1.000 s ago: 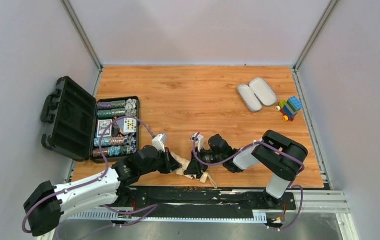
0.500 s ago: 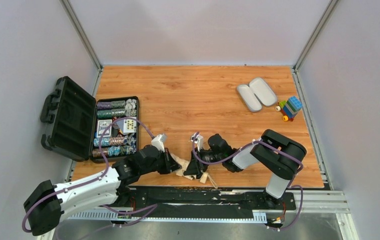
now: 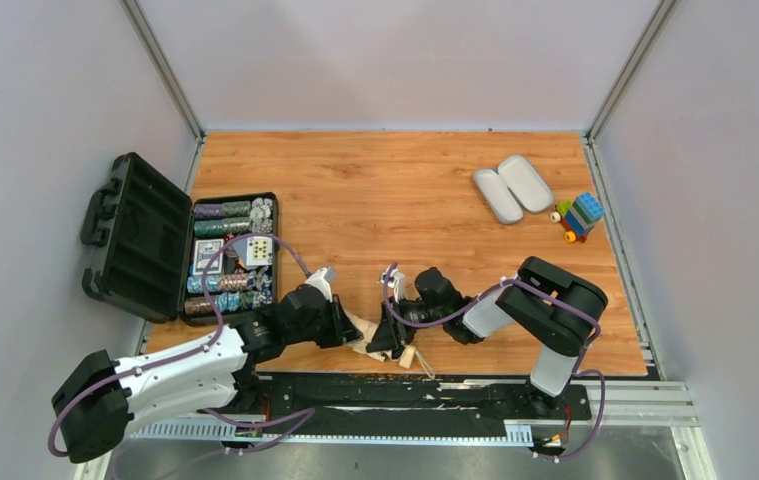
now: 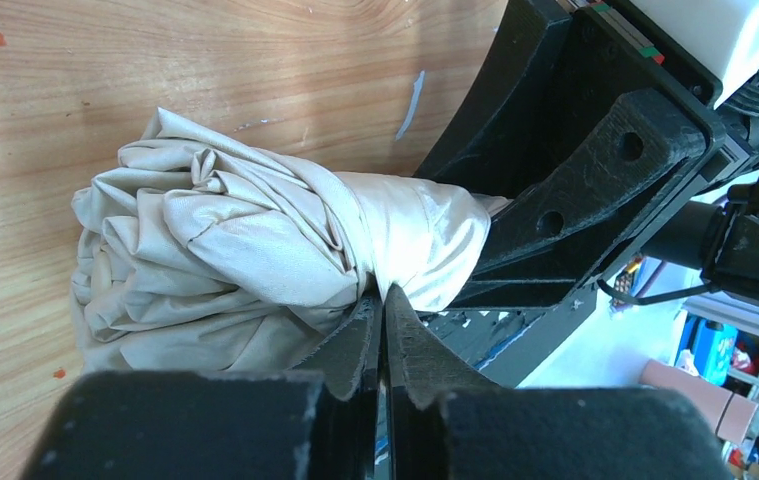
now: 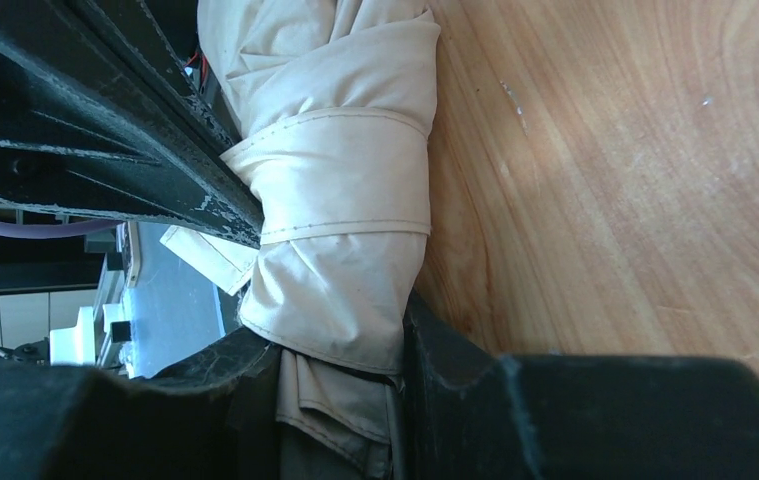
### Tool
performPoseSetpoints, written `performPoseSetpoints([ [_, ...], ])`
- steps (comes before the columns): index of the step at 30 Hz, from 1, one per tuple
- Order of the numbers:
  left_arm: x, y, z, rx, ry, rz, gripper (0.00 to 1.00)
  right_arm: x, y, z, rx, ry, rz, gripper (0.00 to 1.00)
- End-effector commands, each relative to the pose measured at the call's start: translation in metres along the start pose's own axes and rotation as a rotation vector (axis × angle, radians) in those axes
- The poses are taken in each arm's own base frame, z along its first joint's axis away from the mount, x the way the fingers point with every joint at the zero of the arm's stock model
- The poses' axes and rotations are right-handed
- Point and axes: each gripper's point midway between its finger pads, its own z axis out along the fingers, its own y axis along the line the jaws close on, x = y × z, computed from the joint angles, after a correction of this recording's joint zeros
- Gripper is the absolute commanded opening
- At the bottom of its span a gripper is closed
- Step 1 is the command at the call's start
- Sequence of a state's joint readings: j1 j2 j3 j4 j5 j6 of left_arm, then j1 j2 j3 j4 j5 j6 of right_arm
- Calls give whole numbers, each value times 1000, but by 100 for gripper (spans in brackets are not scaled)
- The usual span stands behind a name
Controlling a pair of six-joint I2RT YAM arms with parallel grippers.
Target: Put away the umbrella
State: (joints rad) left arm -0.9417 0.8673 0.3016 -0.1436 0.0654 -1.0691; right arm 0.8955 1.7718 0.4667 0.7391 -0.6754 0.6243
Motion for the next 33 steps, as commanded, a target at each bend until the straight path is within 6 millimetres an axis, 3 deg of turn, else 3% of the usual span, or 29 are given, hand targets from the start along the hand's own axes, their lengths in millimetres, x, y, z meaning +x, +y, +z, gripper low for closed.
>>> performPoseSetpoints([
  [1,44,61,-9,-239,180,18,9,20,-52,-7,206,22,103,0],
  [12,40,67,-11,-283,165,28,18,20,-51,-7,200,24,96,0],
  [18,40,60,-1,-216,149,15,6,18,-51,-6,200,17,94,0],
  [24,39,45,-13,-167,161,20,7,17,-49,-7,198,16,88,0],
  [26,30,35,-26,-150,127,26,11,15,-47,-7,185,11,74,0],
  [31,-20,0,-74,-64,-113,41,40,-1,-30,-10,147,-58,-41,0],
  [33,-40,-8,-86,-47,-206,68,47,-14,-19,-13,143,-91,-117,12],
])
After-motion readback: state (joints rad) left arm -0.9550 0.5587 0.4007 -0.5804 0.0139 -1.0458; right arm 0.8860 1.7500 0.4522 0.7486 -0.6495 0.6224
